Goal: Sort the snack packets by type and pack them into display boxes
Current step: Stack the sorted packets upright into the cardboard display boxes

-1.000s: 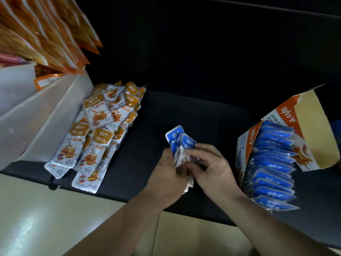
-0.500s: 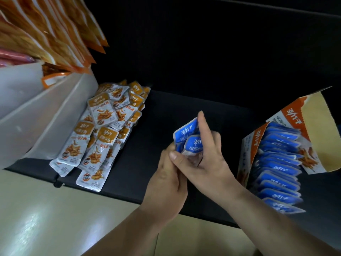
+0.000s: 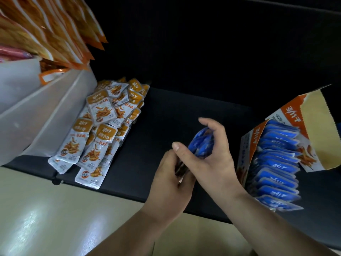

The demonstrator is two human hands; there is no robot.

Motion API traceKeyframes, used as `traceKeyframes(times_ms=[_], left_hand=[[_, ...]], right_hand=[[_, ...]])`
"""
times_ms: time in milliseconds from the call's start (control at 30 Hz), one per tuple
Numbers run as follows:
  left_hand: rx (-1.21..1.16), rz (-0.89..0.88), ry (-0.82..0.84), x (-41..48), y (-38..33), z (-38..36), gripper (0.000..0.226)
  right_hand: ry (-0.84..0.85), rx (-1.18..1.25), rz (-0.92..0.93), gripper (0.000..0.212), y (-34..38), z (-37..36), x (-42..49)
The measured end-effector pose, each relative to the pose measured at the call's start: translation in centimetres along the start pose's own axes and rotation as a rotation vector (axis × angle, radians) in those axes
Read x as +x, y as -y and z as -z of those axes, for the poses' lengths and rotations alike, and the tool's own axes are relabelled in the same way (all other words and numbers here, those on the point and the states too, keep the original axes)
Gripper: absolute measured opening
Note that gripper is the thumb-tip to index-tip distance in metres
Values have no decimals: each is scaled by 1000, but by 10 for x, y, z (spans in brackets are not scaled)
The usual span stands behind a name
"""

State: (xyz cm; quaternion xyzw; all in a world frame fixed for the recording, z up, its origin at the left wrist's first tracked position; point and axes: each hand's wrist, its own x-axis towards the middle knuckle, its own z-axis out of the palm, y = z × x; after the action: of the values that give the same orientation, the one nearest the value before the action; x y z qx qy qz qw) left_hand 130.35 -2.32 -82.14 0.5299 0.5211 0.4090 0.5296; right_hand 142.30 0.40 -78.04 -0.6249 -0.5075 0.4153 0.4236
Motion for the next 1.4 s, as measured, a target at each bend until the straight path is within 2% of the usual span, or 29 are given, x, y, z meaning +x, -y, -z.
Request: traceKeyframes(times_ms=[133, 300, 433, 567, 667, 833, 900, 1067, 1167, 1267, 1400], left_hand=[[-56, 12, 46, -3, -11, -3, 45], [-43, -15, -46, 0, -11, -1, 38], [-2, -82, -1, 5, -19, 1, 40], [212, -130, 28, 0, -17, -1, 30], [300, -49, 97, -11, -23, -7, 30], [78, -26, 105, -4, -57, -7, 46], [76, -29, 137, -1, -71, -6, 47], [268, -30, 277, 0, -114, -9, 29], [283, 13, 363, 3, -145, -20, 36], [334, 40, 377, 6, -165, -35, 37], [372, 70, 377, 2, -172, -61, 32]], right_hand=[[-6, 65, -14, 70, 5, 6, 2], [-65, 65, 24, 53, 9, 2, 0], [-10, 42, 14, 63, 14, 6, -3], [-56, -71, 97, 57, 27, 19, -4], [-130, -116, 161, 51, 39, 25, -2], [-114, -69, 247, 51, 59, 27, -10], [-94, -23, 196, 52, 64, 32, -11], [-124, 22, 58, 42, 78, 63, -11], [-186, 66, 5, 42, 87, 84, -12], [-233, 115, -77, 44, 91, 107, -11], [-111, 161, -146, 45, 89, 129, -16]])
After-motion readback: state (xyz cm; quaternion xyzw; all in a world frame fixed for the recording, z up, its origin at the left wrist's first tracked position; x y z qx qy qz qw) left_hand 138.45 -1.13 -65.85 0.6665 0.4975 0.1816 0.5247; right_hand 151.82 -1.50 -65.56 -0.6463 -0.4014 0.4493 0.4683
